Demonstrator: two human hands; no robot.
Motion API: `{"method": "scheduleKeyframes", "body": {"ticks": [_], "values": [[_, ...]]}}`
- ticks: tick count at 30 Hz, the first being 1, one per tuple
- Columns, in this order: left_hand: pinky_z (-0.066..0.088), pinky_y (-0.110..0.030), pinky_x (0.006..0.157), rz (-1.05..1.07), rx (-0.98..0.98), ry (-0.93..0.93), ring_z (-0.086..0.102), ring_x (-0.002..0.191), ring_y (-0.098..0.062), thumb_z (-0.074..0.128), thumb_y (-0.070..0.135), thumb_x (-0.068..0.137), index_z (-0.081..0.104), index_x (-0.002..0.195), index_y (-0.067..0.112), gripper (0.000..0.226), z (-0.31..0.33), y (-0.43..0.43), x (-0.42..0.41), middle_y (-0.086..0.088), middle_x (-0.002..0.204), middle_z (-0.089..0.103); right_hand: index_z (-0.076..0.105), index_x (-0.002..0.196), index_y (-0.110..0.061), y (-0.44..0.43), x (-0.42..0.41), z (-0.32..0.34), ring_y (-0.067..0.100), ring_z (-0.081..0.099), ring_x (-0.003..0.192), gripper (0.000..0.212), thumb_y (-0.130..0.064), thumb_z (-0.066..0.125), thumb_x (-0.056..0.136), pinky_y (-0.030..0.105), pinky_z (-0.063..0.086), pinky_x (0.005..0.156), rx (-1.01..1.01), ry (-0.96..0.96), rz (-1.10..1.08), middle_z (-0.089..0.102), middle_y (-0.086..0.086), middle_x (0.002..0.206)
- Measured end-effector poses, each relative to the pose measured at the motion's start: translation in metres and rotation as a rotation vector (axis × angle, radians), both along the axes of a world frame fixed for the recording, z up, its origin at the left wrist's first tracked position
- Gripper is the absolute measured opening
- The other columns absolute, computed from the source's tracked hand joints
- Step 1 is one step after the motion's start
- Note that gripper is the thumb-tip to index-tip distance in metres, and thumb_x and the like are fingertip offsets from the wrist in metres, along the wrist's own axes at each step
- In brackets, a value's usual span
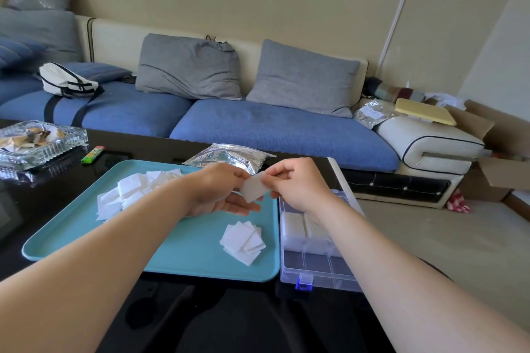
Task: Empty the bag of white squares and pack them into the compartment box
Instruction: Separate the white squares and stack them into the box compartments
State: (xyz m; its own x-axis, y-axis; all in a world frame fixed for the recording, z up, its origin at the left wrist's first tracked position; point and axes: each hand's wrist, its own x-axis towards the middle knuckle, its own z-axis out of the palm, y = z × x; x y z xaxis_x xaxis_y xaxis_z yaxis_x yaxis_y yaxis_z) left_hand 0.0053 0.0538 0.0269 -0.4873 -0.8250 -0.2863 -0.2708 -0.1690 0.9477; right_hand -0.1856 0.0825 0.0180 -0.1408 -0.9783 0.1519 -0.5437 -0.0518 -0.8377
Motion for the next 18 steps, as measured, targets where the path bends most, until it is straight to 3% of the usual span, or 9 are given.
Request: {"method": "scheduleKeyframes", "body": {"ticks": [6,13,16,18], "values": [[0.057,-0.048,0.1,0.033,0.119,0.133,0.074,0.11,-0.034,0.027,0.004,0.111,0.062,0.127,-0.001,0.039,0.001,-0.001,-0.001,-0.021,0.121,0.074,0.08,0.086,-0.023,-0.001,0.002,0.0,0.01,0.076,0.066,0.006,-0.02,0.083,0.091,0.028,0.06,0.074,-0.031,-0.024,-0.023,0.079,-0.004,0.077],[0.052,-0.054,0.105,0.039,0.265,0.233,0.072,0.115,-0.038,0.031,0.02,0.114,0.059,0.131,-0.006,0.042,0.008,0.005,-0.001,-0.027,0.121,0.072,0.079,0.088,-0.026,-0.002,0.006,0.0,0.015,0.076,0.081,0.01,-0.02,0.087,0.088,0.037,0.063,0.087,-0.112,-0.058,0.041,0.079,-0.005,0.083],[0.056,-0.052,0.098,-0.005,0.303,0.22,0.072,0.112,-0.039,0.028,0.032,0.115,0.059,0.134,-0.002,0.049,0.011,0.008,0.001,-0.028,0.122,0.071,0.079,0.098,-0.023,0.0,0.009,0.003,0.017,0.076,0.088,0.014,-0.017,0.086,0.088,0.03,0.062,0.087,-0.14,-0.1,0.076,0.08,-0.002,0.088],[0.059,-0.049,0.093,-0.033,0.296,0.199,0.075,0.104,-0.035,0.027,0.039,0.114,0.06,0.135,0.0,0.054,0.013,0.01,0.001,-0.026,0.121,0.072,0.079,0.103,-0.021,0.002,0.009,0.006,0.017,0.077,0.087,0.015,-0.014,0.084,0.09,0.022,0.06,0.079,-0.152,-0.158,0.101,0.08,-0.001,0.09]]}}
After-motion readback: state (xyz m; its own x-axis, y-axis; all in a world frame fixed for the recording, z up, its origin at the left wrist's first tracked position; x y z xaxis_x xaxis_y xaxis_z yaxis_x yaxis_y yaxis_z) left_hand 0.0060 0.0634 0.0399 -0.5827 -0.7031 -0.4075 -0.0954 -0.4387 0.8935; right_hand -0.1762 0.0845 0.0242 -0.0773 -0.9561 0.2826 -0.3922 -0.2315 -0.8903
